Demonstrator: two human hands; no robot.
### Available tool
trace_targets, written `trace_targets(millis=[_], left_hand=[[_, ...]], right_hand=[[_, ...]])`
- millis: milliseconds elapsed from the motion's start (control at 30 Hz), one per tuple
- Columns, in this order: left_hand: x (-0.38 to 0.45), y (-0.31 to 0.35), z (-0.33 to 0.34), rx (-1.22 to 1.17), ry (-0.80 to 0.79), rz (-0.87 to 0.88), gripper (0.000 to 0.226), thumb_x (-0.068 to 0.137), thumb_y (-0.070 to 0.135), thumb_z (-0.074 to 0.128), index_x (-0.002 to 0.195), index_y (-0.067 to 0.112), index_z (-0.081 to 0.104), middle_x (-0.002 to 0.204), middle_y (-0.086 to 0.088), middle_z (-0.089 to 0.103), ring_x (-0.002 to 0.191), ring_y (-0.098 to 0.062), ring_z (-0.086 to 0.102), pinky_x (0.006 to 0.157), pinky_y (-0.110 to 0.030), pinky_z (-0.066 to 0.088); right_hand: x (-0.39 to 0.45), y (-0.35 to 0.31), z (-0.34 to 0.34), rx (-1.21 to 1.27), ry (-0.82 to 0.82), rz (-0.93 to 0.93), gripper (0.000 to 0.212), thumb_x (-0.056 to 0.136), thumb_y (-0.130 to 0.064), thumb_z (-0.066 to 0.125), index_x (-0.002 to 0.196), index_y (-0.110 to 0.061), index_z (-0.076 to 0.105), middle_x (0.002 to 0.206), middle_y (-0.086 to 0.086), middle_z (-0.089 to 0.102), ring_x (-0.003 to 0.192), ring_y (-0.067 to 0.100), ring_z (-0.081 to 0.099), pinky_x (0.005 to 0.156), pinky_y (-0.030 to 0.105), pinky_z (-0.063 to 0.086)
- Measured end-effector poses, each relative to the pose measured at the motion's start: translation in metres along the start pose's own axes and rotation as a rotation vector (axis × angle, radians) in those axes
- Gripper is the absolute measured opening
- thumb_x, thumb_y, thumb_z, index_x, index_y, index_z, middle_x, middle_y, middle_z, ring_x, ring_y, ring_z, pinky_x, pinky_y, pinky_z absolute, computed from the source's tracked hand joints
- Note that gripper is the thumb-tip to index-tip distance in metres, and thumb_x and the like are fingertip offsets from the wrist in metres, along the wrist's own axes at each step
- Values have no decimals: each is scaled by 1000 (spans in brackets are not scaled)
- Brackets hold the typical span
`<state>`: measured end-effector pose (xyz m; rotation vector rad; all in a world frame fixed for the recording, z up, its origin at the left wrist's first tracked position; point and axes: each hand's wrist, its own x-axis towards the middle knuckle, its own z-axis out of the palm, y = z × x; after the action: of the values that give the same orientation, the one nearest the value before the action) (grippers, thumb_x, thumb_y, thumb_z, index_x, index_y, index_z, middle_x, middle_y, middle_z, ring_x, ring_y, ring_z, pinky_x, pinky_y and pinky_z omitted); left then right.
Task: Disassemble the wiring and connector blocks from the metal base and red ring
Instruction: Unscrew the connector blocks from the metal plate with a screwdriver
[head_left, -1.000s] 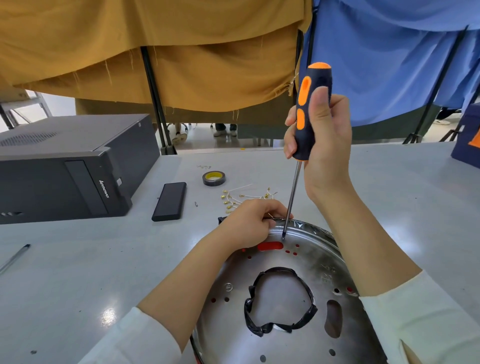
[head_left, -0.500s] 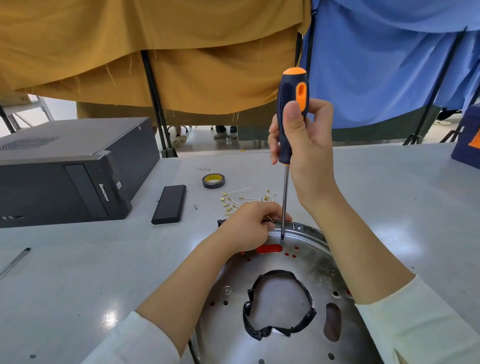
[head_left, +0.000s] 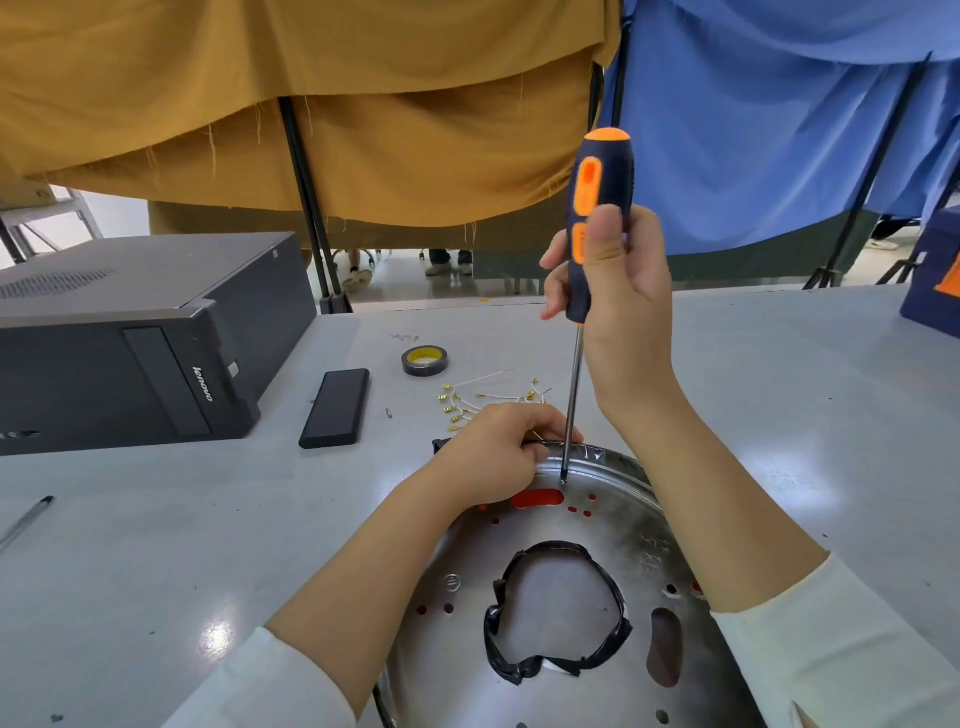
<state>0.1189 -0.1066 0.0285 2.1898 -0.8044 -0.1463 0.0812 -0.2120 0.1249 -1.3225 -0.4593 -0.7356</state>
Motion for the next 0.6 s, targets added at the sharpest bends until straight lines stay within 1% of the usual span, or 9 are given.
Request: trace_targets(millis=[67,100,200,300,333,400,433,500,600], left_hand=[[0,0,0,0,2,0,43,85,-5,45,102,29,66,98,10,69,98,-8,62,90,-27,48],[0,0,0,-1,1,0,44,85,-5,45,102,29,66,97,10,68,97,-8,62,89,-26,49],[0,0,0,-4,-3,1,44,84,-6,44,102,29,66,99,9,69,98,-8,62,89,-25,48],[-1,0,0,-7,0,2,44,84,-6,44,101,28,66,97,10,69,96,-6,62,88,-20,47],[-1,0,0,-6,2,2,44,85,-6,44,100,28,66,96,10,69,96,-6,62,87,-19,47],[0,0,0,-4,5,5,43,85,-6,45,100,28,66,97,9,69,96,-6,62,86,-18,47],[0,0,0,-3,5,6,43,85,-6,45,100,28,66,98,9,70,96,-5,62,87,-18,47],[0,0,0,-4,2,7,42,85,-5,45,100,29,65,99,9,69,97,-6,62,89,-20,47],[0,0,0,-5,3,8,42,85,-5,46,99,29,65,99,9,70,97,-5,62,91,-21,47]], right_hand=[[0,1,-1,-44,34,30,40,101,-37,24,105,-5,48,80,3,54,59,16,46,59,27,44],[0,3,-1,-34,47,38,39,103,-34,22,105,-5,48,79,3,53,58,15,44,58,25,42],[1,3,-2,44,34,29,25,104,-27,25,105,-7,39,77,7,47,55,15,40,51,23,37],[2,1,-3,120,16,24,16,99,-21,45,104,-12,32,76,6,45,53,15,38,46,22,36],[2,1,-3,115,9,25,17,98,-18,48,104,-14,32,76,6,46,52,15,38,45,23,36],[2,3,-4,69,-6,6,8,100,-20,43,102,-14,38,75,4,49,52,15,41,49,30,39],[1,3,-4,41,-2,4,12,101,-24,37,101,-13,42,75,3,51,52,15,43,53,33,42],[1,5,-5,28,13,19,35,100,-32,26,97,-6,51,77,1,54,54,13,45,61,35,43],[1,7,-6,110,6,37,46,98,-36,22,96,0,51,73,3,49,51,13,41,58,31,38]])
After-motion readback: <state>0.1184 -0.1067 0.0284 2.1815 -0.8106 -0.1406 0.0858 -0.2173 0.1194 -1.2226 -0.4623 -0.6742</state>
